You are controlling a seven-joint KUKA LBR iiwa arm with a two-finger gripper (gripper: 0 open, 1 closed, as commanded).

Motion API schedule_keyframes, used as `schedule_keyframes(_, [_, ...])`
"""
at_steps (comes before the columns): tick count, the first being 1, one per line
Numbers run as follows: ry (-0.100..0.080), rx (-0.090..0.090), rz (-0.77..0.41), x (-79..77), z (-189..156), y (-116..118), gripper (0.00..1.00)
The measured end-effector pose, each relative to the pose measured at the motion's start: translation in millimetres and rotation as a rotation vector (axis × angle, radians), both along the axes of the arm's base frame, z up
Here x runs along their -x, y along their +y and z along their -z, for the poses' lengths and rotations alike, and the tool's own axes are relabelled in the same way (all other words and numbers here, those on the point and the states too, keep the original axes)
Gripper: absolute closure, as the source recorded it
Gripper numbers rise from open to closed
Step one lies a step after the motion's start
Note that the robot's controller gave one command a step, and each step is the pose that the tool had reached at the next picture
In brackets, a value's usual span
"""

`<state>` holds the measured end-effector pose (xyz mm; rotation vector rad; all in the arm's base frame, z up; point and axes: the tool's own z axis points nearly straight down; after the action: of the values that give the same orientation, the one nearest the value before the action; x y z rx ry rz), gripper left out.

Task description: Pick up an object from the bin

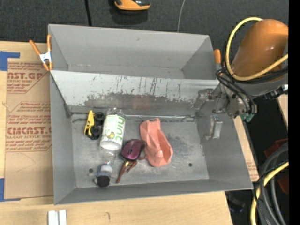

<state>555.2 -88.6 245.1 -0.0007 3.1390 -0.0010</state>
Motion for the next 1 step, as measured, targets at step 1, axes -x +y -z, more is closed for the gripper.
schedule_keyframes(1, [-0.006,0.001,-0.051,4.0,53.6,33.4,0.00])
